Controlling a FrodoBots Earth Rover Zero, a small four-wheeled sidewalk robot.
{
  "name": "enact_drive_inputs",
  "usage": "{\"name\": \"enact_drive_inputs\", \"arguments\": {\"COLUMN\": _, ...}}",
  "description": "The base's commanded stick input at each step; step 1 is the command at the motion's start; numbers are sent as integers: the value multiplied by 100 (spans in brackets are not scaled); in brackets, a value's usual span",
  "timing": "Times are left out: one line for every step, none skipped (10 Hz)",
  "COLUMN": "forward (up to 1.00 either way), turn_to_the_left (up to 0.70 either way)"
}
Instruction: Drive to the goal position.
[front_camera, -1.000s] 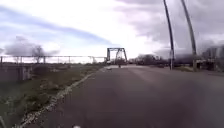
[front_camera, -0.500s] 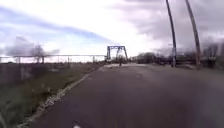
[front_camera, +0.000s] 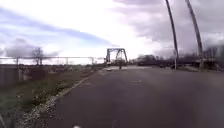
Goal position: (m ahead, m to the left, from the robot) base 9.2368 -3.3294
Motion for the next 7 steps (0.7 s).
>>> {"name": "enact_drive_inputs", "arguments": {"forward": 70, "turn_to_the_left": 0}}
{"name": "enact_drive_inputs", "arguments": {"forward": 70, "turn_to_the_left": 0}}
{"name": "enact_drive_inputs", "arguments": {"forward": 70, "turn_to_the_left": 0}}
{"name": "enact_drive_inputs", "arguments": {"forward": 70, "turn_to_the_left": 0}}
{"name": "enact_drive_inputs", "arguments": {"forward": 70, "turn_to_the_left": 0}}
{"name": "enact_drive_inputs", "arguments": {"forward": 70, "turn_to_the_left": 0}}
{"name": "enact_drive_inputs", "arguments": {"forward": 70, "turn_to_the_left": 0}}
